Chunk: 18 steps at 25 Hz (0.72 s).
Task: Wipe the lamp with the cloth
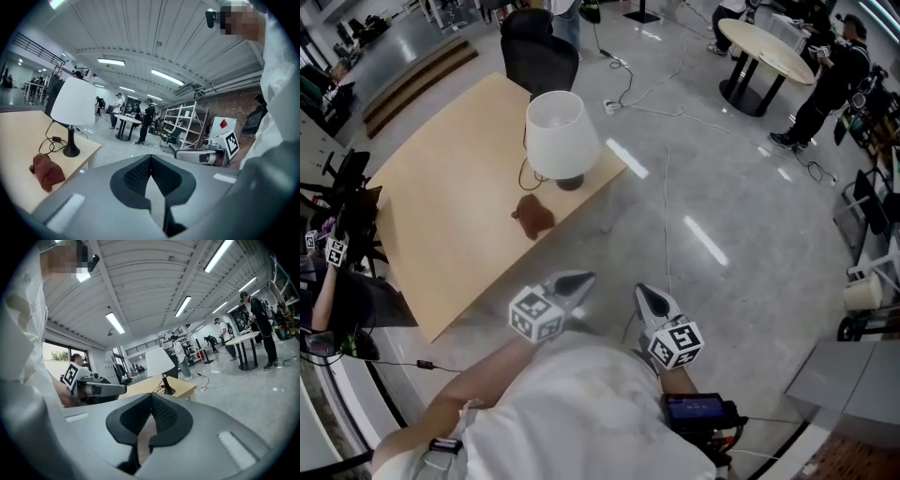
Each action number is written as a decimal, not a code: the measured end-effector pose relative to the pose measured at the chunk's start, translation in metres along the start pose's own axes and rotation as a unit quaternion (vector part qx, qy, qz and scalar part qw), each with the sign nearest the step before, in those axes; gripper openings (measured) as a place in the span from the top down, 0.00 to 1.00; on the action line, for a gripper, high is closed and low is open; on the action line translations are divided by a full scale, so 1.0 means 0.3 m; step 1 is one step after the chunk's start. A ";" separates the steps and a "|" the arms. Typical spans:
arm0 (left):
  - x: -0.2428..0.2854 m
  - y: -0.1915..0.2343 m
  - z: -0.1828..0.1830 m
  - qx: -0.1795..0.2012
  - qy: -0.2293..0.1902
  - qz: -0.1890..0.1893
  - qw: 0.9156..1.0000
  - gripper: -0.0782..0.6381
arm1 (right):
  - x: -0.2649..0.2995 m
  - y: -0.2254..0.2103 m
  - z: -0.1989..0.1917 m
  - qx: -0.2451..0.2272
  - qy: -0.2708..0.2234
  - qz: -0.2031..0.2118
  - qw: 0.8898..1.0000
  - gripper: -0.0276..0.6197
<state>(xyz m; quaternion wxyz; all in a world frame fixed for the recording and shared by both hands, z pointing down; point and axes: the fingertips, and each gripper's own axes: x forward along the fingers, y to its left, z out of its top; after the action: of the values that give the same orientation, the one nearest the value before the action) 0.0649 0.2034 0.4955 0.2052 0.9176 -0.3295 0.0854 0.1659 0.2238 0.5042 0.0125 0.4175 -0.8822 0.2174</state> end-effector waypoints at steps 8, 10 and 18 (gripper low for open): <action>0.039 0.039 0.039 -0.003 -0.006 0.048 0.999 0.89 | 0.069 -0.065 0.029 -0.005 0.013 0.042 0.999 0.94; 0.022 0.081 0.050 -0.007 -0.008 0.066 0.998 0.89 | 0.118 -0.047 0.044 -0.013 0.018 0.061 0.998 0.94; -0.062 0.274 0.041 -0.044 -0.016 0.114 0.992 0.89 | 0.307 0.007 0.080 -0.034 0.050 0.101 0.993 0.94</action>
<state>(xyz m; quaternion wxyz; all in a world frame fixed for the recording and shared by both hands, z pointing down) -0.0017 0.1513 0.5054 0.2293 0.8652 -0.4389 0.0785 0.1083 0.1481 0.5003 0.0484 0.3145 -0.9250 0.2078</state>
